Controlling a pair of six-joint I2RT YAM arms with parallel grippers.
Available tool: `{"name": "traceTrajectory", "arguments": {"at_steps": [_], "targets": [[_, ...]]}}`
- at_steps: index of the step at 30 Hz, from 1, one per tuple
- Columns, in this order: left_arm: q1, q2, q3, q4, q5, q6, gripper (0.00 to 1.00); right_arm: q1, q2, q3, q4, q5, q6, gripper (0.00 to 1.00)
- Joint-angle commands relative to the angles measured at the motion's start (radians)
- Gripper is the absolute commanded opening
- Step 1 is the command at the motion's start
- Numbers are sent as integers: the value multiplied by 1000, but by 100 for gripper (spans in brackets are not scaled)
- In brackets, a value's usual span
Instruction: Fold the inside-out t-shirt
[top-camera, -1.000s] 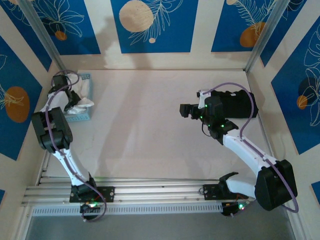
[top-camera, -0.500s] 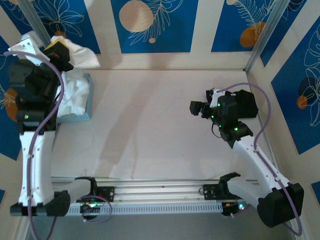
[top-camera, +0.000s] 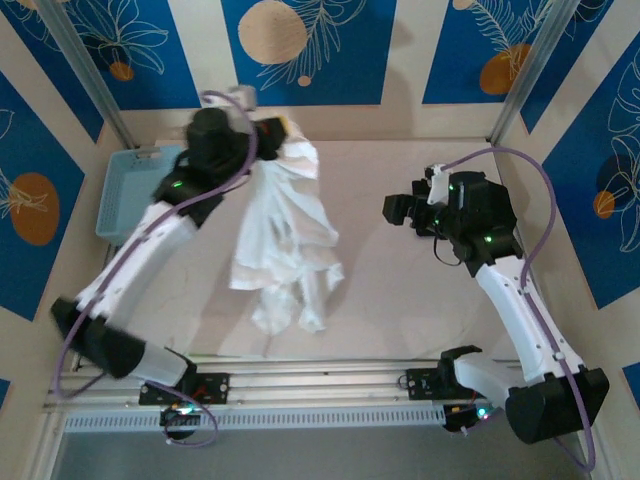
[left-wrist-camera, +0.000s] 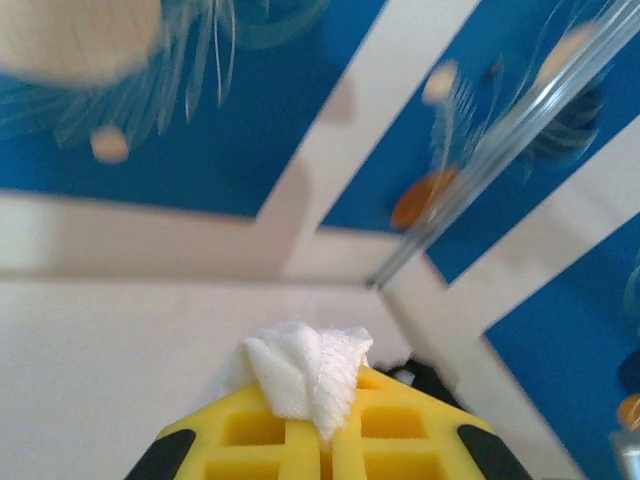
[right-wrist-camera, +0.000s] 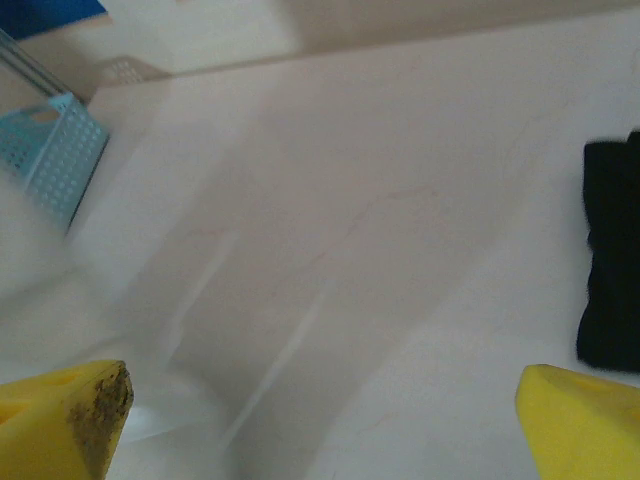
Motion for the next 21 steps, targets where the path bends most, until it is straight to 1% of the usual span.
{"name": "traceTrajectory", "arguments": {"at_steps": [1,2,3,4,5,7,8,10,11,12,13,15,18,21], "targets": [[-29,136,110,16,37,-20,10,2,4,-53,-28,-55,44,98],[-28,184,124,6,35,-17,25,4,3,-73,-19,-53,50,97],[-26,224,138,-8,31,3,45,8,5,-91,-14,-49,58,97],[-23,258,161,-45,21,31,58,16,8,-104,-12,-38,66,96],[-19,290,192,-109,-2,66,67,31,14,-124,-9,-25,74,95],[-6,315,209,-223,-35,124,76,62,26,-152,-8,-5,90,94],[-2,299,167,-242,-51,149,82,86,34,-168,-2,9,99,93],[0,216,6,-216,-99,177,91,131,57,-197,21,20,119,92],[0,164,-93,-184,-110,185,94,155,76,-209,36,22,127,91],[-1,112,-194,-156,-115,186,95,178,104,-215,49,30,133,90],[-2,77,-265,-141,-111,180,95,195,136,-212,58,41,136,89],[-4,32,-397,-113,-64,154,94,233,222,-190,76,71,141,87],[-21,49,-514,-42,40,121,88,287,372,-125,92,115,138,81],[-58,102,-533,20,90,114,80,324,501,-68,118,125,146,74]]}}
